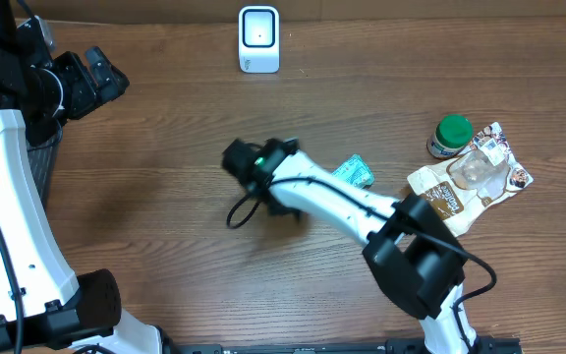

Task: Scan the item barcode

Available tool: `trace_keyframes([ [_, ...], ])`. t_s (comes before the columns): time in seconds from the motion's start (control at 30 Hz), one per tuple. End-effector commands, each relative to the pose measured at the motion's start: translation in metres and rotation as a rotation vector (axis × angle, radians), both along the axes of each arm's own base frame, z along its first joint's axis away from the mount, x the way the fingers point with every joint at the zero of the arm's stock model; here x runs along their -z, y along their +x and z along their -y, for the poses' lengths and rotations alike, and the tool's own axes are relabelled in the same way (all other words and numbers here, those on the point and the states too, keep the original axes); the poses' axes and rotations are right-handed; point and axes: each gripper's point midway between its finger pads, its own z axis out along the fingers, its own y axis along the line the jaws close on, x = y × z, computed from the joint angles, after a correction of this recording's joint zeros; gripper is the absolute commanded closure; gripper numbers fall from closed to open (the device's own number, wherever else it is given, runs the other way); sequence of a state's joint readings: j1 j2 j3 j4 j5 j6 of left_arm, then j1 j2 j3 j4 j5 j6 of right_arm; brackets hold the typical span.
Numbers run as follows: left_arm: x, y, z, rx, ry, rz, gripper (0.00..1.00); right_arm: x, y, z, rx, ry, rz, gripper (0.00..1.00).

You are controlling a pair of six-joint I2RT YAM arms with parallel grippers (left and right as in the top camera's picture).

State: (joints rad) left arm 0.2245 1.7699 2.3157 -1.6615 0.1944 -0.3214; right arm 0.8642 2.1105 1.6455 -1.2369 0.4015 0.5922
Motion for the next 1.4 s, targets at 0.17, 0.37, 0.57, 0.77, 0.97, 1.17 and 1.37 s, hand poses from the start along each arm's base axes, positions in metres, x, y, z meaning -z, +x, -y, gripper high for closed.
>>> trace_keyframes([
  [0.17,0.002,0.001,0.0,0.011,-0.001,-0.006,0.01,-0.013,-0.018,-0.045,-0.096,0.219,-0.172,0.6],
  [0.37,0.002,0.001,0.0,0.011,-0.001,-0.006,0.01,-0.068,0.041,-0.006,-0.073,0.352,-0.158,0.32],
  [0.57,0.002,0.001,0.0,0.011,-0.001,-0.006,0.01,-0.07,0.079,0.07,-0.034,0.502,-0.247,0.1],
  [0.77,0.002,0.001,0.0,0.011,-0.001,-0.006,0.0,-0.056,0.095,0.124,-0.052,0.697,-0.274,0.24],
  [0.97,0.002,0.001,0.0,0.011,-0.001,-0.006,0.01,-0.027,0.094,0.142,-0.032,0.81,-0.271,0.41],
  [1.17,0.002,0.001,0.0,0.011,-0.001,-0.006,0.0,0.001,0.085,0.135,-0.032,0.868,-0.279,0.42],
  [1.37,0.002,0.001,0.0,0.011,-0.001,-0.006,0.0,0.026,0.071,0.134,-0.012,0.881,-0.299,0.46],
])
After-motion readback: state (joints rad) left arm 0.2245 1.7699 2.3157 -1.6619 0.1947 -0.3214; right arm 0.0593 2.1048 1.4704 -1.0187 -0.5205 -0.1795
